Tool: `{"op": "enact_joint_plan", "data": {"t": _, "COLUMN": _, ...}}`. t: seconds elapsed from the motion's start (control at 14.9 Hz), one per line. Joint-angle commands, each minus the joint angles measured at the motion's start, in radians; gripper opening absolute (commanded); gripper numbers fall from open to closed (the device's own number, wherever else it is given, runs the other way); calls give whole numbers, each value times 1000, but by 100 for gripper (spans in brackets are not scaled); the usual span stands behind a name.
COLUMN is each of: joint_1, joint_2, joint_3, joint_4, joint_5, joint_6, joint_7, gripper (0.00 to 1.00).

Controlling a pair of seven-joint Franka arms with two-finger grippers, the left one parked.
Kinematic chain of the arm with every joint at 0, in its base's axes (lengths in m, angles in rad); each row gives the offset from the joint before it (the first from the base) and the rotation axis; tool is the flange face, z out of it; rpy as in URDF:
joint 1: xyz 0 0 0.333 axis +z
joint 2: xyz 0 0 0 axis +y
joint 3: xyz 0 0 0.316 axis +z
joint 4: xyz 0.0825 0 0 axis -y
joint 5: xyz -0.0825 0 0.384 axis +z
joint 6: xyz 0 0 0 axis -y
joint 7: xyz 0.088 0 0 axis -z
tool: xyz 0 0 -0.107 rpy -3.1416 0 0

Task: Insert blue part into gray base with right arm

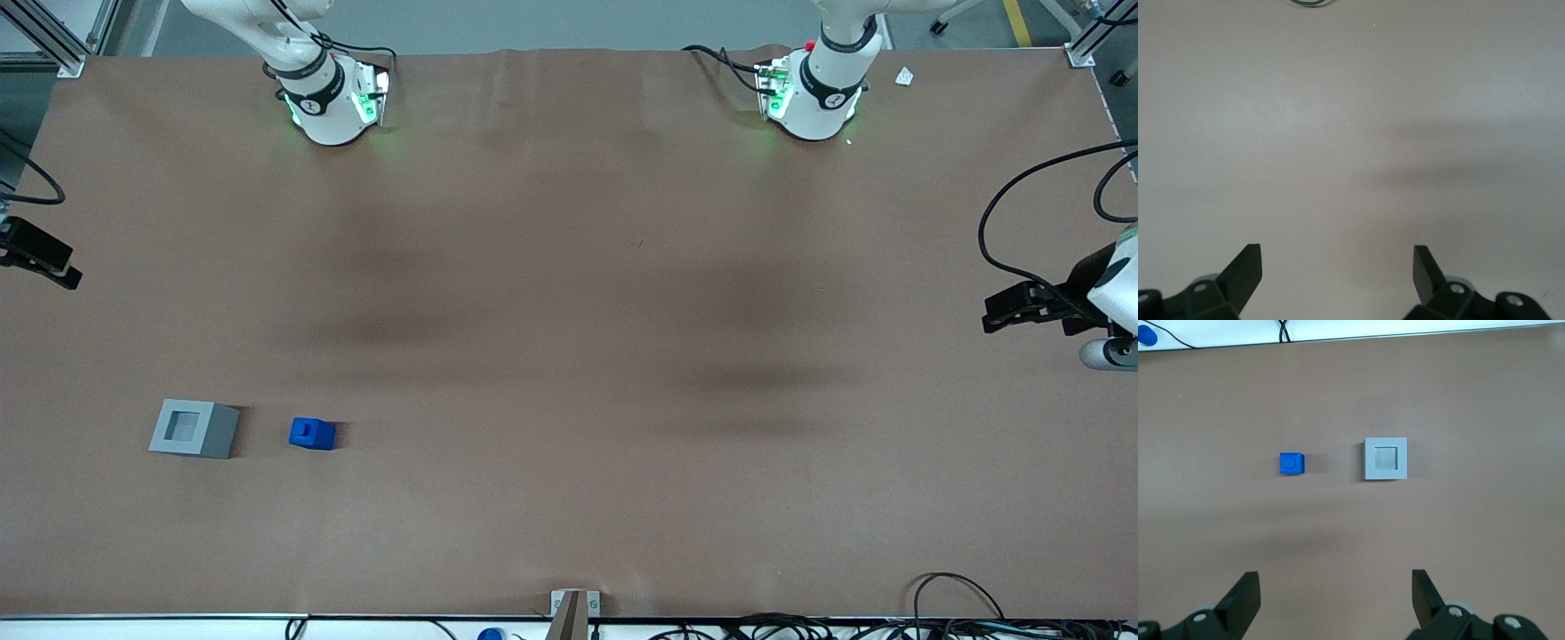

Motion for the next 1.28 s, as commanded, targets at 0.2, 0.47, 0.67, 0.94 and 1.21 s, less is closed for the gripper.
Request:
{"op": "enact_joint_plan", "data": {"t": 0.2, "joint_1": -24, "joint_2": -14, "joint_3": 8, "joint_4": -6, "joint_5": 29, "joint_6": -10, "joint_7": -13, "gripper": 100}}
{"op": "enact_joint_plan", "data": {"t": 0.47, "joint_1": -48, "joint_2": -14, "joint_3": 7, "joint_4": -8, "joint_5": 46, "joint_6": -10, "joint_7": -55, "gripper": 100}}
{"op": "enact_joint_plan", "data": {"t": 0.67, "joint_1": -83, "joint_2": -12, "joint_3": 8, "joint_4": -17, "joint_5": 49, "joint_6": -10, "joint_7": -101, "gripper": 100}}
{"op": "enact_joint_plan", "data": {"t": 0.94, "joint_1": -110, "joint_2": -8, "joint_3": 7, "joint_4": -55, "joint_5": 66, "joint_6": -27, "joint_7": -116, "gripper": 100}}
{"op": "enact_joint_plan", "data": {"t": 1.21, "joint_1": -108, "joint_2": 12, "joint_3": 5, "joint_4": -139, "joint_5": 44, "joint_6": -15, "joint_7": -86, "gripper": 100}}
